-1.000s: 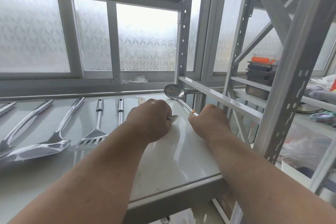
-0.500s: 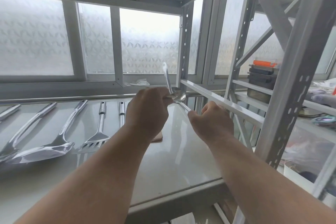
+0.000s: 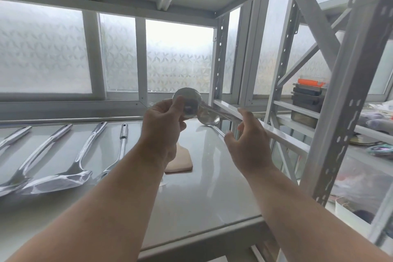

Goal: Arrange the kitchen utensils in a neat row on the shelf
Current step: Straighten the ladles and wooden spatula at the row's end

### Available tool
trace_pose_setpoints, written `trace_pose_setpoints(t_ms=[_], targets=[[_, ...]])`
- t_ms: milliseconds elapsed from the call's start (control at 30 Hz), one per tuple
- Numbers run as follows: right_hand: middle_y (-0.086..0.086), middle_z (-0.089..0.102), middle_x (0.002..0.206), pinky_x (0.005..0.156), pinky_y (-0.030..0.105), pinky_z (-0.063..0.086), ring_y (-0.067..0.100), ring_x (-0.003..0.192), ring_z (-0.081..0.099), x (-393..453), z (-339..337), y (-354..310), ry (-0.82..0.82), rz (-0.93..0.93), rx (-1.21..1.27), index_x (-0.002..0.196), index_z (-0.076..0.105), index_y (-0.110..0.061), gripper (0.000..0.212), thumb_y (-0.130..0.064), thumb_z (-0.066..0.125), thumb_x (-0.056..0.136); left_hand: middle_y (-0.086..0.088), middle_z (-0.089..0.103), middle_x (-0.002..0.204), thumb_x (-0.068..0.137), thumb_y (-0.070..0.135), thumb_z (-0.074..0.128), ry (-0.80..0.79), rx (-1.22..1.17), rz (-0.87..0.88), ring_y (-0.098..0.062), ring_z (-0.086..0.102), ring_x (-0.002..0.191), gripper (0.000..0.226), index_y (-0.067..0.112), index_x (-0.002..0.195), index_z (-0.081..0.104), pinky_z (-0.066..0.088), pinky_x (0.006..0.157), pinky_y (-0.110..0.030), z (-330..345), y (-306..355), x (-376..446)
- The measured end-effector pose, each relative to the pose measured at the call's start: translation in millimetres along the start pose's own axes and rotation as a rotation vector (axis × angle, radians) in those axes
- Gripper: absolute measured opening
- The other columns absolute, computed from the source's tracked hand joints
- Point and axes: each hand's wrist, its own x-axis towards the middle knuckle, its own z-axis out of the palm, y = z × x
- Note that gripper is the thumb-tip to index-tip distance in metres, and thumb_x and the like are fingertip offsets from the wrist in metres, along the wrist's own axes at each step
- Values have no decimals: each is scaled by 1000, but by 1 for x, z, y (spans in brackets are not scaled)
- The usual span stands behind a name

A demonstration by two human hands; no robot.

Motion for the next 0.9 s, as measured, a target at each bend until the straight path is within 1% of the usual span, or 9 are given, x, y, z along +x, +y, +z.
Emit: trace_pose_setpoints(t_ms=[133,200,267,400,500,667,733,800,900], targets=[[5,59,105,91,39,48,24,101,55,1,1,3,-18,44,-9,147,48,-18,64,-18,69,87,-5,74,87,105,25,66,43,-217,-36,-14,52,70,30,20,81,82,44,64,-24,-4,0,8],[6,59,112,93,40,49,25,107,55,2,2,3,-4,67,-2,147,49,-20,62,-20,69,88,-9,77,92,107,25,63,35,-330,-55,-12,63,69,18,14,104,77,42,57,-22,-6,1,11],[5,58,111,92,40,49,26,107,56,3,2,3,26,70,-4,142,54,-19,53,-20,68,90,-10,81,91,108,25,60,15,-385,-67,-12,75,73,24,6,117,72,38,53,-21,-6,3,10],[-3,59,106,80,34,46,25,100,59,3,1,1,141,54,-5,117,61,-18,28,-20,71,91,-5,80,81,108,25,60,39,-414,-88,-9,75,65,19,11,103,72,34,49,-19,-6,5,7],[-8,55,99,73,31,40,23,93,58,4,-1,0,187,56,12,110,61,-16,23,-16,72,90,-8,75,85,104,26,67,85,-453,-108,-10,74,62,17,14,93,70,35,45,-19,-7,6,9],[-8,50,94,65,31,42,20,89,57,3,-2,-1,186,13,-29,97,70,-23,8,-30,71,93,-8,76,88,100,38,71,67,-511,-56,-9,64,60,27,12,93,77,43,49,-19,-11,5,13],[-7,48,93,66,31,42,19,90,55,2,-2,0,171,4,-40,96,74,-24,11,-34,72,93,-3,74,84,98,51,68,55,-508,-41,-10,63,65,42,10,101,78,50,57,-20,-11,6,13],[-5,49,91,69,29,40,19,90,53,3,-1,1,184,-18,-35,93,76,-20,15,-34,73,92,-2,77,90,97,65,59,46,-460,-49,-13,68,75,60,10,117,74,54,66,-23,-10,8,11],[-2,56,85,72,27,34,22,86,54,4,0,0,205,-54,21,85,72,-14,17,-29,71,94,-1,79,99,100,68,52,-52,-351,-65,-14,68,77,57,17,113,76,49,70,-26,-8,11,6]])
